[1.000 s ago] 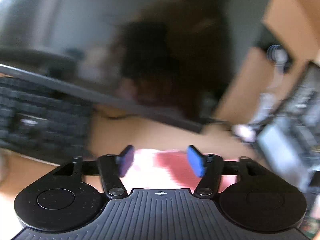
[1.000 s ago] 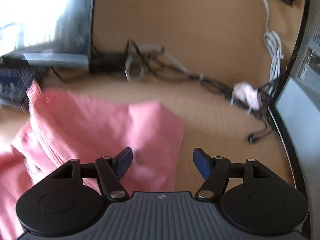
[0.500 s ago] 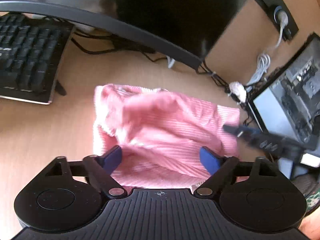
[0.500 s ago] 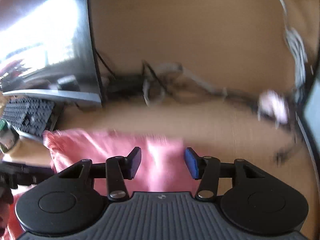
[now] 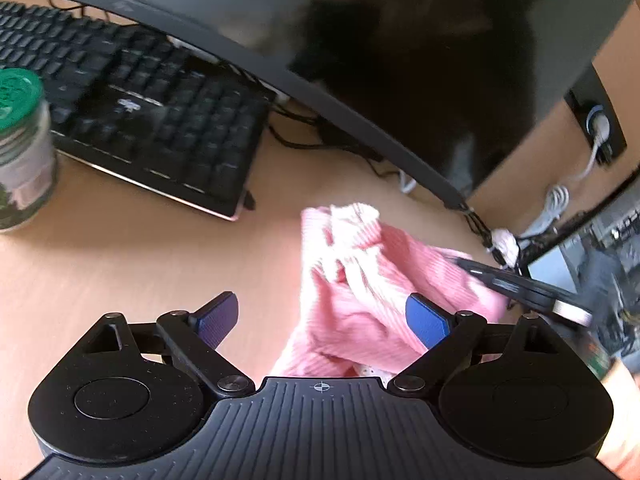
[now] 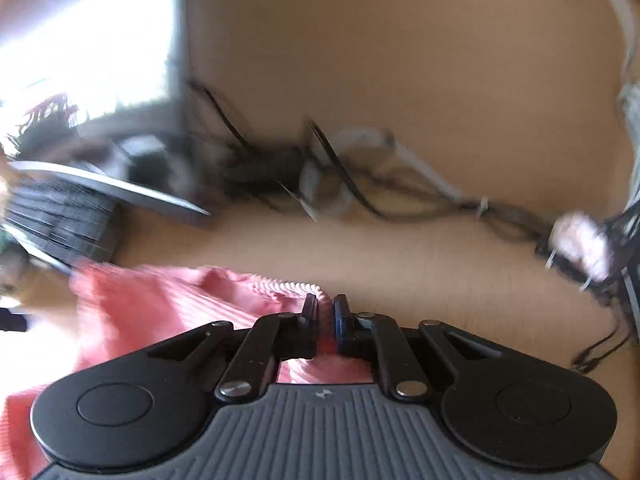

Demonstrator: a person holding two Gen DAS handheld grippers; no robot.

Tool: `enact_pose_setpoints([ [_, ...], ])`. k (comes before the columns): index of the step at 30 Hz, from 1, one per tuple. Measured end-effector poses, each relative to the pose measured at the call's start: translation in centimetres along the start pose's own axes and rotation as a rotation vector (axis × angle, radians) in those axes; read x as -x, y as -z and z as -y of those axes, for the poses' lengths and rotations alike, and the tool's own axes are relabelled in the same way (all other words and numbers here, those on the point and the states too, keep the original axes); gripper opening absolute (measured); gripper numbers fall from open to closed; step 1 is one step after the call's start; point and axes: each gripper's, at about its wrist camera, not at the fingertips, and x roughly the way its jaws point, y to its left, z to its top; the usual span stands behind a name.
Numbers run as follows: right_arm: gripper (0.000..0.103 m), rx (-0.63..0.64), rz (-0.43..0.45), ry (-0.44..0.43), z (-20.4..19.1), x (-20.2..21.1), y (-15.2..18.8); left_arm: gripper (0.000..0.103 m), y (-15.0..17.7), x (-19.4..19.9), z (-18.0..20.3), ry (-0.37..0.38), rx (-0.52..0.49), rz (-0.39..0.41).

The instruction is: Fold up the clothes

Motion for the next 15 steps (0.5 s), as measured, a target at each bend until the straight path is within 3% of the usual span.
enact_pose_setpoints([
  [3, 0.007, 0.019, 0.029, -0.068, -2.0, 6.0, 2.0, 0.095, -1.1, 0.6, 0.0, 0.026, -0.003, 0.032],
  [5, 0.007, 0.031, -0.032, -0.089, -3.4, 7.9, 5.1, 0.095, -1.9, 0.8, 0.4, 0.055, -0.015, 0.049],
  [8, 0.007, 0.045, -0.15, -0.066, -4.8, 7.4, 10.3, 0.097, -2.9, 0.6, 1.6, 0.108, -0.049, 0.056],
  [12, 0.008, 0.028, -0.195, -0.028, -5.5, 7.0, 13.0, 0.098, -2.2, -1.5, 4.0, 0.134, -0.153, -0.026],
  [14, 0.01, 0.008, -0.173, -0.031, -5.1, 8.2, 12.9, 0.098, -0.8, -2.7, 4.8, 0.095, -0.244, -0.092],
  [15, 0.017, -0.009, -0.154, -0.043, -4.5, 9.3, 12.5, 0.098, -0.1, -3.0, 4.9, 0.065, -0.292, -0.121],
])
